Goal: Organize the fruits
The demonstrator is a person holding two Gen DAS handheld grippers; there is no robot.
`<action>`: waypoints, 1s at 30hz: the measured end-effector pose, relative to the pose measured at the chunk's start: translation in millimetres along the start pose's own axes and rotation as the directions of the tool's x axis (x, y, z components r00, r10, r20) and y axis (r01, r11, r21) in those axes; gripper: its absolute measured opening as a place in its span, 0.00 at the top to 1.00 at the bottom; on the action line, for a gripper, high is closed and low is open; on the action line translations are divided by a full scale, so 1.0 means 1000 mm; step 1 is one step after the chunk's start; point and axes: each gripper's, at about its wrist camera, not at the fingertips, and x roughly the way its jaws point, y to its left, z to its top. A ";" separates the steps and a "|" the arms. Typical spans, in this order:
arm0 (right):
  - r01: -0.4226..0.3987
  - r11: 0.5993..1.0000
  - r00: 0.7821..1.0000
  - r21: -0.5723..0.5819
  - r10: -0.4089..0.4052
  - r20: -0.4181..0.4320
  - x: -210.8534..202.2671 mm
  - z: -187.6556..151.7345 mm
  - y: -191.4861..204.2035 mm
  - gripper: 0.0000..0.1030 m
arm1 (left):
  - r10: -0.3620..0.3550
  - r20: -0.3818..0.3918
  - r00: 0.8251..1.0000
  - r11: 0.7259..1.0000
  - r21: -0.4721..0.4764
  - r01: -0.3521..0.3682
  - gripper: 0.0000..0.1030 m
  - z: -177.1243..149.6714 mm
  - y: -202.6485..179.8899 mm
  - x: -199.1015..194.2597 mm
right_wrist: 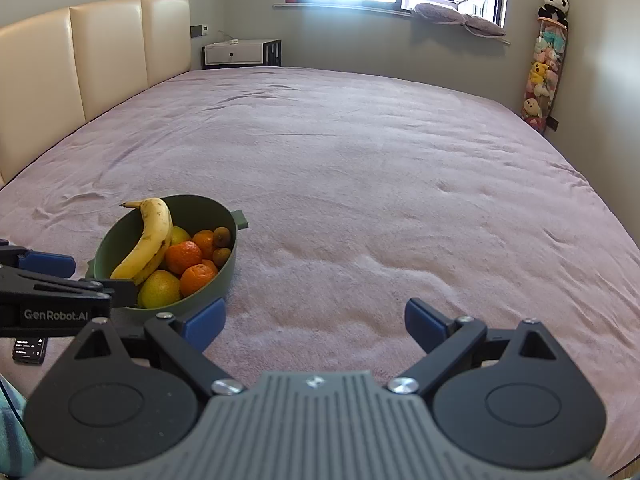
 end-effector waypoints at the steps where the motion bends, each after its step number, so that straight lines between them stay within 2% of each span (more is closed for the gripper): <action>1: 0.000 1.000 1.000 0.001 0.000 -0.001 0.000 0.000 0.000 0.10 | 0.000 0.001 1.000 1.000 0.000 0.000 0.18 0.000 0.000 0.000; 30: 0.000 1.000 1.000 0.014 0.000 -0.011 0.003 -0.003 0.001 0.09 | 0.006 0.006 1.000 1.000 0.003 -0.006 0.17 0.000 0.001 -0.002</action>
